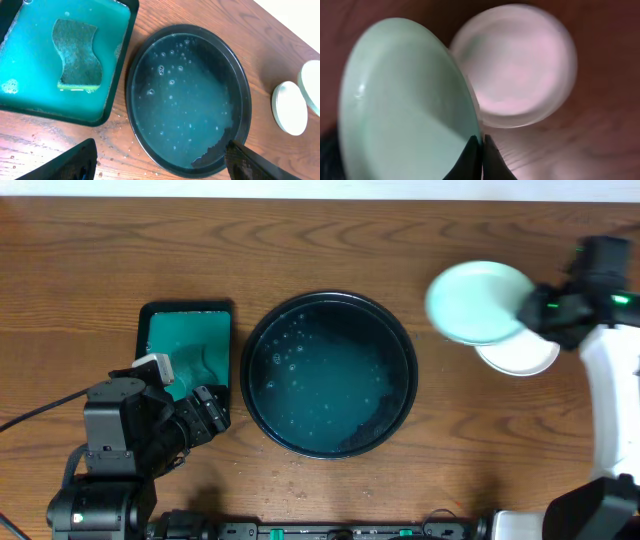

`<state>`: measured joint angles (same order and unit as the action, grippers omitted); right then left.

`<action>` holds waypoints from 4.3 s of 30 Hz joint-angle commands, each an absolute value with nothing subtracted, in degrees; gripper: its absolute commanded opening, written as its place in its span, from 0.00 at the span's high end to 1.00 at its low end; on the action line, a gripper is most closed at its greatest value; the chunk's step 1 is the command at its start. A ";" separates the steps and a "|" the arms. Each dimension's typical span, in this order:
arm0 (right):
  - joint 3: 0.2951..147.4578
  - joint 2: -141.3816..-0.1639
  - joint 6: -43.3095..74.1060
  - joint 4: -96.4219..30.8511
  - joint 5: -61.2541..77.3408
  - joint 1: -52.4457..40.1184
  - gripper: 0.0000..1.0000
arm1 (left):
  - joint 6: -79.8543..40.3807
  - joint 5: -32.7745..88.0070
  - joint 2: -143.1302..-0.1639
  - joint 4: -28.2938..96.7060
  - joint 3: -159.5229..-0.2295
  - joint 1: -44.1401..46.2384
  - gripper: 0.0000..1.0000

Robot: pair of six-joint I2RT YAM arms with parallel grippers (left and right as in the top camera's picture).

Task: Clean dirty plates on tray and stack at the side

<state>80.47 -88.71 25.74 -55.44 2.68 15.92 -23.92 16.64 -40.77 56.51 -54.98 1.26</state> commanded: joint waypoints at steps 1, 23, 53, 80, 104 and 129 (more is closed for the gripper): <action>80.79 -89.65 27.83 -56.40 4.38 22.46 0.99 | -23.14 17.52 -40.84 56.53 -54.98 1.48 0.18; 80.77 -106.76 27.62 -54.89 1.37 28.71 0.99 | -23.14 17.52 -40.84 56.53 -54.98 1.48 0.18; 80.86 -86.02 0.08 -46.96 16.53 9.23 0.60 | -23.14 17.52 -40.84 56.53 -54.98 1.48 0.18; 80.86 -29.30 -0.91 -74.41 10.37 -3.97 0.69 | -23.14 17.52 -40.84 56.53 -54.98 1.48 0.18; 80.84 -22.06 4.56 -87.42 8.38 -3.97 0.01 | -23.14 17.52 -40.84 56.53 -54.98 1.48 0.18; 50.26 -2.42 1.34 -54.48 12.99 -3.36 0.01 | -23.16 17.50 -40.84 56.53 -54.98 1.48 0.18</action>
